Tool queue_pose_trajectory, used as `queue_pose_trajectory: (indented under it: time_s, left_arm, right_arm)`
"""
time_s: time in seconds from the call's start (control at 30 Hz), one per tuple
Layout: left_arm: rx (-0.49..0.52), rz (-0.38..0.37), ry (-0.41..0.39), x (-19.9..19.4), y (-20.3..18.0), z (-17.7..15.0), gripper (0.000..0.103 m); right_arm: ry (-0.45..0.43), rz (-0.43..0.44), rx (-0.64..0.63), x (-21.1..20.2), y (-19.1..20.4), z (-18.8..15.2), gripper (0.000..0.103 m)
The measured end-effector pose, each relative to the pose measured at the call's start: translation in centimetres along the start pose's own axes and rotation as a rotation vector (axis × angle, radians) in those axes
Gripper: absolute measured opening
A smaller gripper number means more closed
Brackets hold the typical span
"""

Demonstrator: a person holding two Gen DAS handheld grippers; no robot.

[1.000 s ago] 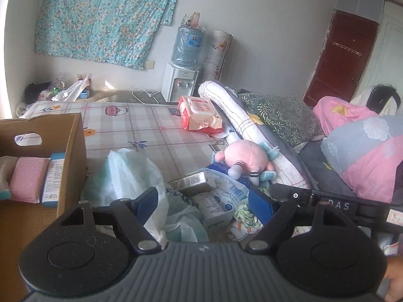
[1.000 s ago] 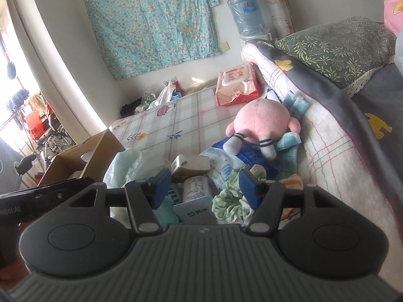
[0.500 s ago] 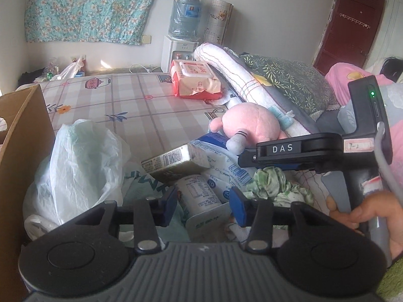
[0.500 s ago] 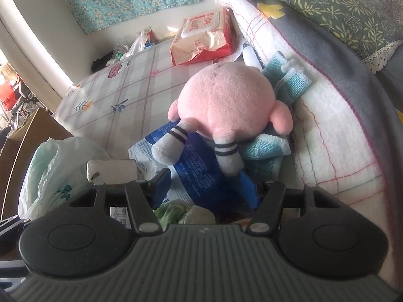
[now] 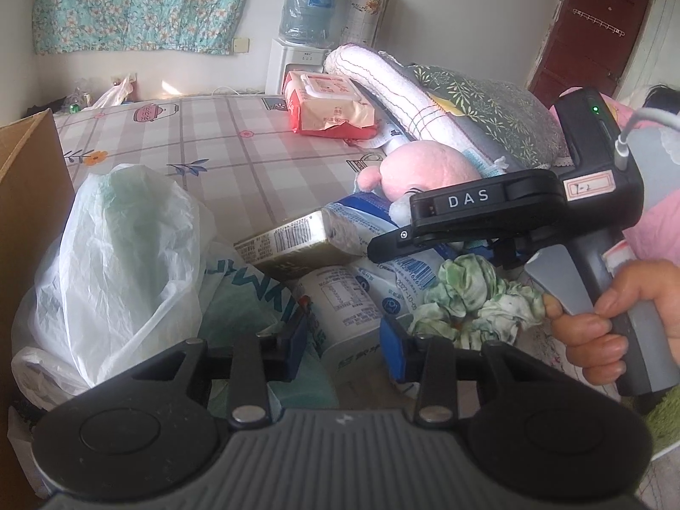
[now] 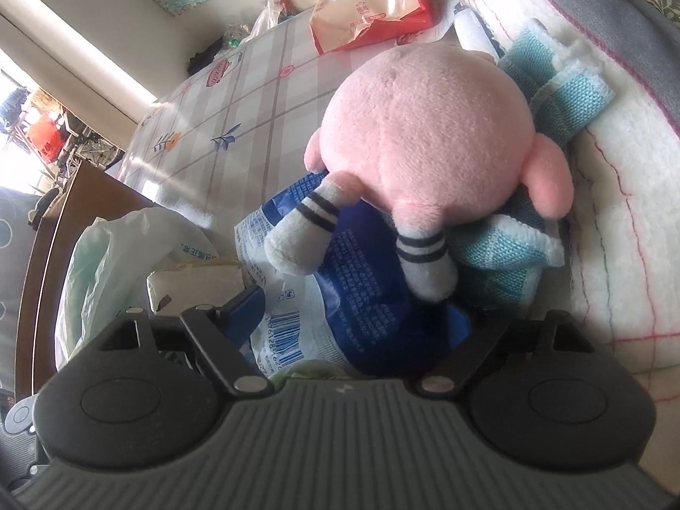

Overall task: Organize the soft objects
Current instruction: 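Reach the right gripper to the blue wet-wipes pack and grasp it, then lift the blue wet-wipes pack with the right gripper toward the left gripper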

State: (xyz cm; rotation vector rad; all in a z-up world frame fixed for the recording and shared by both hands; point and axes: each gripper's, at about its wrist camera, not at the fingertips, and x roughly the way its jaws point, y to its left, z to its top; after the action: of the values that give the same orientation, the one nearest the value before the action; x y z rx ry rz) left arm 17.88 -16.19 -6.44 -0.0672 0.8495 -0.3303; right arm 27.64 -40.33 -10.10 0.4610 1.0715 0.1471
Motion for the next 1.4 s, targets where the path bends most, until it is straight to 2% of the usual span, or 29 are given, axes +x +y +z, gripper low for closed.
queue_pose_trajectory:
  time_s: [0.2,0.37,0.63,0.9,1.07,1.2,1.27,1.4]
  left_arm:
    - [-0.008,-0.011,-0.002,0.1,0.1,-0.1,0.039]
    - [-0.008,-0.018,-0.007,-0.5,0.4,-0.3,0.039]
    - [0.0,-0.028,-0.029,-1.8,0.6,-0.8,0.039]
    - [0.009,-0.052,-0.041,-4.1,0.7,-1.7,0.039]
    - [0.025,-0.064,-0.047,-6.1,0.9,-3.0,0.039]
    - [0.023,-0.068,-0.05,-7.8,1.4,-3.9,0.039]
    - [0.024,-0.07,-0.056,-8.8,1.7,-4.5,0.039]
    - [0.004,-0.079,-0.064,-10.8,2.6,-5.8,0.039]
  right_arm:
    - [0.004,-0.092,-0.127,-0.1,2.5,-0.5,0.069]
    - [-0.062,-0.199,-0.253,-1.2,5.3,-1.3,0.06]
    - [-0.204,-0.329,-0.442,-4.5,9.4,-1.4,0.056]
    - [-0.297,-0.343,-0.471,-10.2,10.7,-3.0,0.056]
    - [-0.323,-0.289,-0.393,-14.4,9.8,-5.7,0.056]
    - [-0.316,-0.252,-0.341,-16.6,9.2,-9.6,0.056]
    - [-0.306,-0.264,-0.354,-16.8,9.5,-11.6,0.056]
    - [-0.282,-0.351,-0.452,-15.7,10.8,-15.7,0.057]
